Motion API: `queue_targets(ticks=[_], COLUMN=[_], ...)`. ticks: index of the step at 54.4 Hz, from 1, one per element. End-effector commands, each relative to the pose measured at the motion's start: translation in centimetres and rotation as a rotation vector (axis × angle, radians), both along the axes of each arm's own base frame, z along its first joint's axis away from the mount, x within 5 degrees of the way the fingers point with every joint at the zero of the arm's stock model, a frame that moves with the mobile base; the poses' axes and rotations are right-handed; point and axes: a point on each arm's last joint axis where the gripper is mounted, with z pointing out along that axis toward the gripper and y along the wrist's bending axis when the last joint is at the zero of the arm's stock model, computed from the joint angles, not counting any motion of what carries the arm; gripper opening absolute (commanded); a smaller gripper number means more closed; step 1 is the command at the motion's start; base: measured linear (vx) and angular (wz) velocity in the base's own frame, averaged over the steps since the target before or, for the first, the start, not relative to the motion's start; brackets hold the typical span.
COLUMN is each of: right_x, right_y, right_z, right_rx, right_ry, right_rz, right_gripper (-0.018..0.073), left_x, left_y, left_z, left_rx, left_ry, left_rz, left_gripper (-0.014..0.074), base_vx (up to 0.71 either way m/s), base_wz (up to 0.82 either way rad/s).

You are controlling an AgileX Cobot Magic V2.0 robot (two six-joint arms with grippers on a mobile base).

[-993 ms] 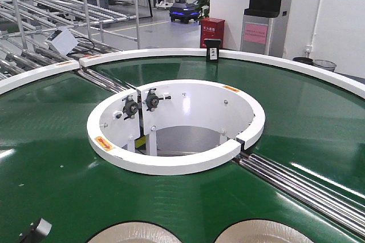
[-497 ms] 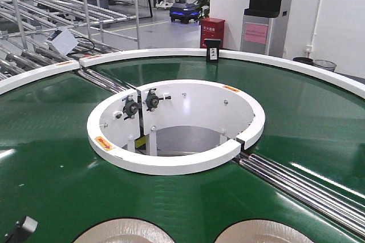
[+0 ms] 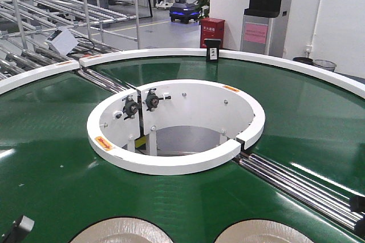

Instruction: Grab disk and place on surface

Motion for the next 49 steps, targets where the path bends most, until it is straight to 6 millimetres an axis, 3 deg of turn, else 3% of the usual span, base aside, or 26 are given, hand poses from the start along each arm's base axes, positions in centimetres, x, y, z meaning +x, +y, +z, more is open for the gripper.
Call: queue_targets(ticks=[1,12,23,43,49], right_x=[0.9,2.6,3.8,4.5,4.5], right_y=[-1.1,-0.5,0.8,4.6,5.1], right_z=[0.4,-3.3,-6.2,-8.5,-8.4], right_rx=[0.095,0.236,0.262,0.284,0.300], right_ry=[-0.076,-0.020,0.027,0.085,0.092], right_rz=[0.053,0.231,0.369,0.534,0.545], right_gripper=[0.0356,0.0403,0.0433,0.0427,0.0374], left_x=[0.4,0.5,0.5,0.6,0.6], left_y=[-0.3,-0.3,-0.2,-0.1,-0.1], left_z=[2.1,2.0,2.0,1.8,1.8], left_rx=[-0.095,-0.088,-0.079,-0.061,-0.064], left_ry=[-0.076,-0.080,-0.077,-0.073,-0.073], left_rz=[0.009,0.013,0.019,0.030,0.033], left_gripper=[-0.0004,-0.0004,-0.0004,-0.0004,-0.0004], base_vx=[0.00,0.00,0.00,0.00,0.00], base_wz=[0.00,0.00,0.00,0.00,0.00])
